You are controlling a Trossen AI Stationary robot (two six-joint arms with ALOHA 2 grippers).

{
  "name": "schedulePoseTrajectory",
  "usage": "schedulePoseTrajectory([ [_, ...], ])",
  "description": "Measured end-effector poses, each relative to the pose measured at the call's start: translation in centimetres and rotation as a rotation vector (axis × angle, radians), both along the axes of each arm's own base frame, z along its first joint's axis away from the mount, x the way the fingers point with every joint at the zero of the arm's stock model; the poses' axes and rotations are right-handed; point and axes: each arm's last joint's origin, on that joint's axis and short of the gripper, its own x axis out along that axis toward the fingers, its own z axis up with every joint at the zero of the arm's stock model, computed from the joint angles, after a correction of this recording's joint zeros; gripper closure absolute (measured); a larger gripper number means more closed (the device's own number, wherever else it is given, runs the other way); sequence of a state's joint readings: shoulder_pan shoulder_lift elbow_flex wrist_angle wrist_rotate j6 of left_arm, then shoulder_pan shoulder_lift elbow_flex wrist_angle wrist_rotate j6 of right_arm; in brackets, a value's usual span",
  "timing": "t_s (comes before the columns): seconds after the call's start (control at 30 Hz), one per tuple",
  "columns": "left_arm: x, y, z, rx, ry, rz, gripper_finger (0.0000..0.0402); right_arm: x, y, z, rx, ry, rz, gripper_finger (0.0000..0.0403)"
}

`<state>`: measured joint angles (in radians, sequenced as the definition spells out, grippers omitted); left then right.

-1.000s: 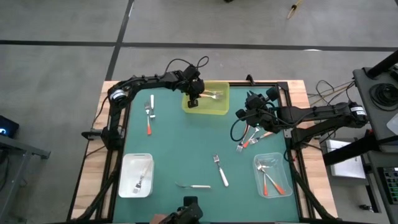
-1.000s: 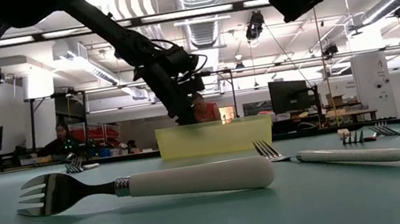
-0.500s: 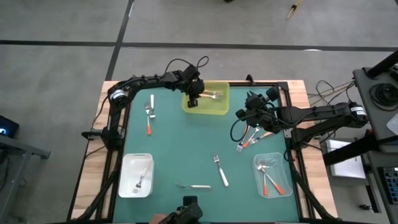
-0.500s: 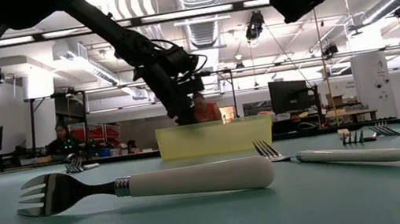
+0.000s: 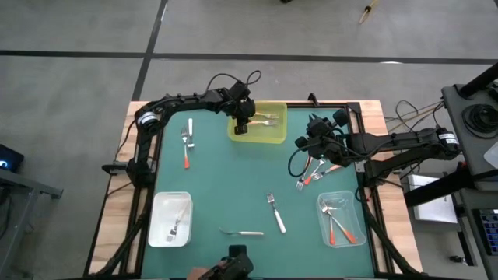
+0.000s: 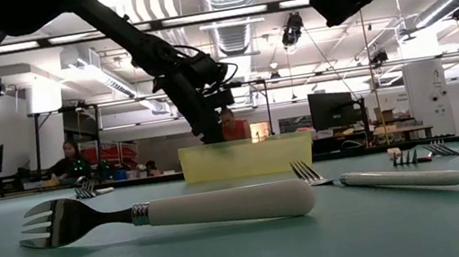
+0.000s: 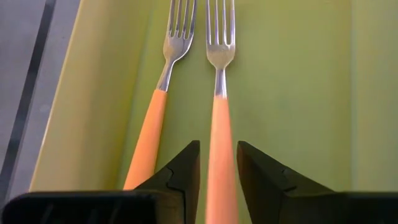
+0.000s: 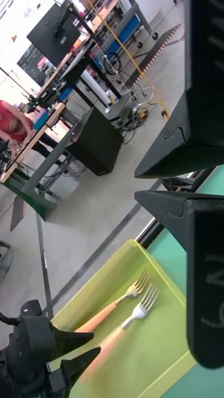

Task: Sort silverware by color (type)
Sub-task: Put the yellow fork into the yellow bin, then put the white fork into the white bin

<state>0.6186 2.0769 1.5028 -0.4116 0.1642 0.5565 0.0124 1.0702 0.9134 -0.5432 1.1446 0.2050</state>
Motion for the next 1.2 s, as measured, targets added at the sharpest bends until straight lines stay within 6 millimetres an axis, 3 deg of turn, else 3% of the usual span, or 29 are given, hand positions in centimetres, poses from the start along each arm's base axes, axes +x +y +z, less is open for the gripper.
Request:
schedulePoseTrajectory([
  [0.43,-0.1,0.1,0.1,0.021,0.023,0.048,0.0298,0.0,0.0,0.0,0.0,0.0,0.0,0.0369],
  [0.67,-0.7,-0.5,1.2,-0.02,0.044,0.077,0.0298,0.0,0.0,0.0,0.0,-0.001,0.0,0.0369],
  [0.87,-1.5,-1.4,3.1,-0.053,0.057,0.103,0.0298,0.0,0.0,0.0,0.001,-0.004,-0.001,0.0369],
  [1.2,-4.2,-4.7,6.8,-0.208,0.174,0.213,0.0298,0.0,0.0,0.0,0.001,-0.004,-0.001,0.0369],
])
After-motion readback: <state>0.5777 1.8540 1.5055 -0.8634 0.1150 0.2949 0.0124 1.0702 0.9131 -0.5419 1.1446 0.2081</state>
